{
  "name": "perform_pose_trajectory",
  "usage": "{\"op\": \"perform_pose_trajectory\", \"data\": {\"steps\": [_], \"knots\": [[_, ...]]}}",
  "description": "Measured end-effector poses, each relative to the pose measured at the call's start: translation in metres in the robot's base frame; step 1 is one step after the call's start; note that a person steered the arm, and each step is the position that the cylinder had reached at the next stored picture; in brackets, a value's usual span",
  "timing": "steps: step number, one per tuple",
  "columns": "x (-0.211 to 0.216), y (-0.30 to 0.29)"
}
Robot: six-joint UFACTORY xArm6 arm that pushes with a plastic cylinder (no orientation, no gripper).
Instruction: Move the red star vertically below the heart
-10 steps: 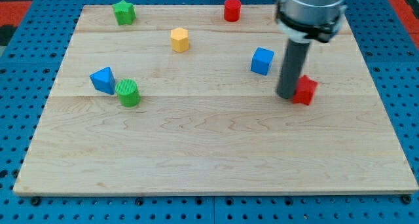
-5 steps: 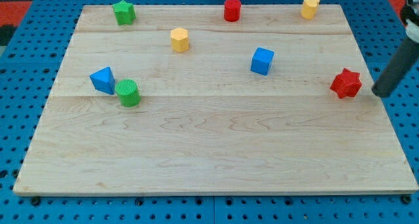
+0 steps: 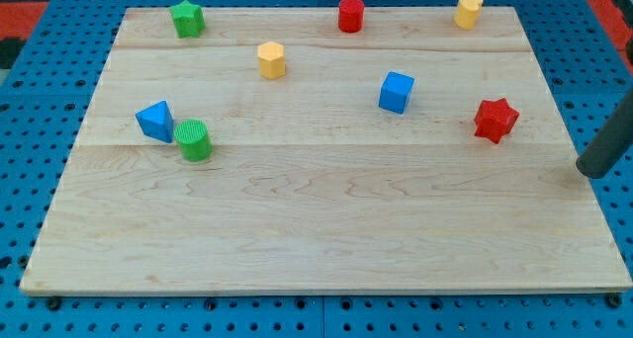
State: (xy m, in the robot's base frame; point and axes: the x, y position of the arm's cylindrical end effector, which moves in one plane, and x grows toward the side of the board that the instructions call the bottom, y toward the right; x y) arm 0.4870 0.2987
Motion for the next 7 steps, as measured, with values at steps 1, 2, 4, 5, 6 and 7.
{"op": "perform_pose_trajectory", "data": {"steps": [1, 2, 4, 5, 6, 7], "knots": [[0.0, 0.0], [0.0, 0.0], [-0.008, -0.096], [-0.02, -0.147], [-0.044, -0.146], [-0.075, -0.141]]}}
